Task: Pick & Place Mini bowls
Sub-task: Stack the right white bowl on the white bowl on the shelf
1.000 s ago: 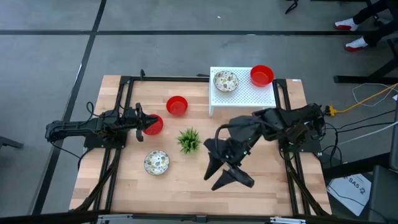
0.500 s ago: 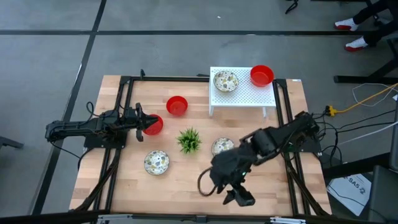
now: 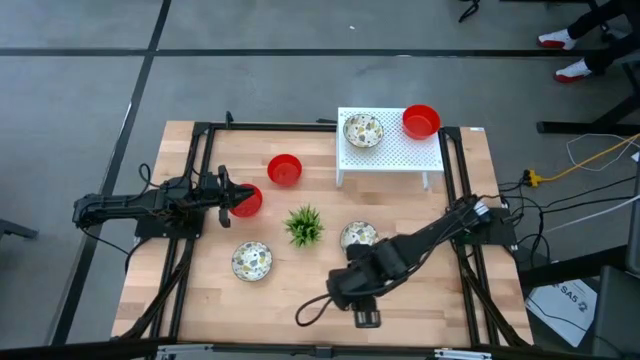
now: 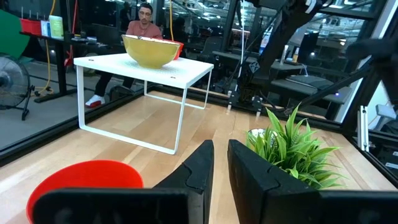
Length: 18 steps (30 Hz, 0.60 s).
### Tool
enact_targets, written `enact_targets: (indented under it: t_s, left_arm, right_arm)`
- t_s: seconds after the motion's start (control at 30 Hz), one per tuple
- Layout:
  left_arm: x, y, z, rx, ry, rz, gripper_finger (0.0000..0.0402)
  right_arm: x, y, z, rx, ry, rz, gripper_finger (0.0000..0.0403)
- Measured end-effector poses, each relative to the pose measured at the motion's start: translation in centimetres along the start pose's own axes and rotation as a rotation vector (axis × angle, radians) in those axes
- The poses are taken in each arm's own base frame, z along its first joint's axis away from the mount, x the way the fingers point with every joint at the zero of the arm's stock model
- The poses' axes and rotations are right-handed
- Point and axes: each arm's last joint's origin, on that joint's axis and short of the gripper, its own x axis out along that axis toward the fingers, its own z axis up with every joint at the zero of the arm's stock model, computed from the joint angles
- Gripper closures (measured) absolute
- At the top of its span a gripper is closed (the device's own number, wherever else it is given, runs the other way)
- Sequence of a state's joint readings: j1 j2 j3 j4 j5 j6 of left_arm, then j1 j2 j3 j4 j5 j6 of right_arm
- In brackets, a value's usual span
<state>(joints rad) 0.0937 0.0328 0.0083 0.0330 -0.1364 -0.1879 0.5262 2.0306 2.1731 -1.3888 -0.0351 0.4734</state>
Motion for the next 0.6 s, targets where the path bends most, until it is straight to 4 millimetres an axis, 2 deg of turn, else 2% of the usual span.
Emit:
enact_targets:
  t_s: [0.17,0.33,0.43,0.6]
  left_arm:
    - [0.0,0.0,0.0,0.000,0.000,0.000,0.0361]
    - [0.0,0.0,0.0,0.000,0.000,0.000,0.0361]
    - [0.0,0.0,0.0,0.000,0.000,0.000,0.0362]
    - [0.0,0.0,0.0,0.000,0.000,0.000,0.0359]
  right_arm:
    - [3.1,0.0,0.6,0.067,0.041,-0.077,0.0202]
    - [6.0,-0.3,0.5,0.126,0.160,-0.154,0.0202]
    - [6.8,-0.2,0.3,0.123,0.206,-0.164,0.0202]
    - [6.6,0.3,-0.3,0.095,0.199,-0.218,0.0202]
